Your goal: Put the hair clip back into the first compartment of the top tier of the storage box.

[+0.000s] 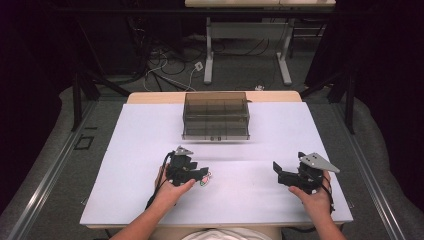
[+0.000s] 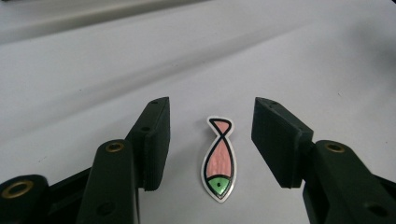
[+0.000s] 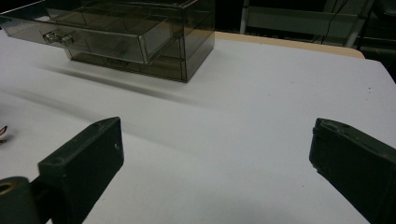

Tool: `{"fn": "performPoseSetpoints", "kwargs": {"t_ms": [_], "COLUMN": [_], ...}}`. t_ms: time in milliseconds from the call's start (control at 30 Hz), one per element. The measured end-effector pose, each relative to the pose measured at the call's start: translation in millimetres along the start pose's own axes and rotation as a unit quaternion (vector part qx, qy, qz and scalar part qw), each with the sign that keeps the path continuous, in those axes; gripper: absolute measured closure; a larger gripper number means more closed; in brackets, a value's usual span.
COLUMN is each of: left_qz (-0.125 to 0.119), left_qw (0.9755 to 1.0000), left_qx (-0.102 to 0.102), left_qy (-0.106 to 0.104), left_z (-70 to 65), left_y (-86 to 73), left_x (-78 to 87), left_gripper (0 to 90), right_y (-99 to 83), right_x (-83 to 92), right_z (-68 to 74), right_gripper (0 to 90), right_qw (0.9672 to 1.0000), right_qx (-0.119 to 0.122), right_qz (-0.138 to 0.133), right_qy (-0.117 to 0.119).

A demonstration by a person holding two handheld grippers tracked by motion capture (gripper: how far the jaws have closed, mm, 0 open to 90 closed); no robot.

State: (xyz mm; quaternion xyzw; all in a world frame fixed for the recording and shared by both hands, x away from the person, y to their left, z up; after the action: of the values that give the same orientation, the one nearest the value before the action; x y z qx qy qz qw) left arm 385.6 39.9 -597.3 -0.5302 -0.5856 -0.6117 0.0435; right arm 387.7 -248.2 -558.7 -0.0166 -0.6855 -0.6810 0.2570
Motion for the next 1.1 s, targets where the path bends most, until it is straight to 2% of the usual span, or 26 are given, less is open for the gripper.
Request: {"fn": "performPoseSetpoints", "kwargs": {"t_ms": [200,333,600,633,733,800,967,1100], "left_qz": [0.011,0.013,0.033,0.033,0.042,0.040,0.049,0.055], "left_qw": [0.9999,0.9999,0.9994,0.9994,0.9991,0.9990,0.9984,0.9982], "left_qx": [-0.005,0.001,0.002,0.010,0.009,0.017,0.025,0.021], "left_qy": [0.003,0.001,0.000,0.000,-0.003,-0.006,-0.010,-0.011], "left_z": [0.6,-0.2,0.8,-0.1,0.7,-0.2,-0.8,-0.6], "left_y": [-3.5,-5.0,-10.0,-10.3,-11.9,-12.2,-14.1,-15.6], "left_x": [-2.1,-3.7,-7.8,-9.0,-10.4,-12.2,-14.4,-15.9], "left_gripper": [51.0,52.8,55.9,56.4,57.4,57.7,58.8,60.0], "right_y": [-0.1,-0.5,-0.6,-0.7,-0.4,-0.5,-1.0,-1.6], "right_x": [0.0,-0.1,-0.9,-0.9,-1.4,-1.4,-1.3,-0.9], "right_z": [-0.4,-0.1,0.2,0.2,0.0,0.1,0.3,0.3], "right_gripper": [2.7,2.8,2.8,2.8,2.8,2.8,2.9,2.9], "right_qw": [1.0000,1.0000,1.0000,1.0000,1.0000,1.0000,1.0000,1.0000], "right_qx": [0.001,0.001,-0.001,-0.001,0.002,0.001,-0.001,-0.001], "right_qz": [0.000,0.002,0.000,0.001,-0.002,-0.002,0.000,0.004], "right_qy": [0.001,0.002,0.002,0.002,0.002,0.002,0.001,0.001]}}
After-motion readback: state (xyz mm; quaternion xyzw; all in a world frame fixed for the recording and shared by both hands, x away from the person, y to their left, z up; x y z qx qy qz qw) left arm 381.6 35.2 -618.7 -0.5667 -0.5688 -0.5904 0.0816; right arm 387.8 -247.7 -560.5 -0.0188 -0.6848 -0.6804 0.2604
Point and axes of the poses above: each handheld gripper's, and its own axes: x roughly backward along the jaws, y roughly out of its top, z roughly to its left, the point moved 10 cm from there along -x, roughly forward along the jaws, and after that the axes turned 2 degrees about -x, right-handed, at the moved point
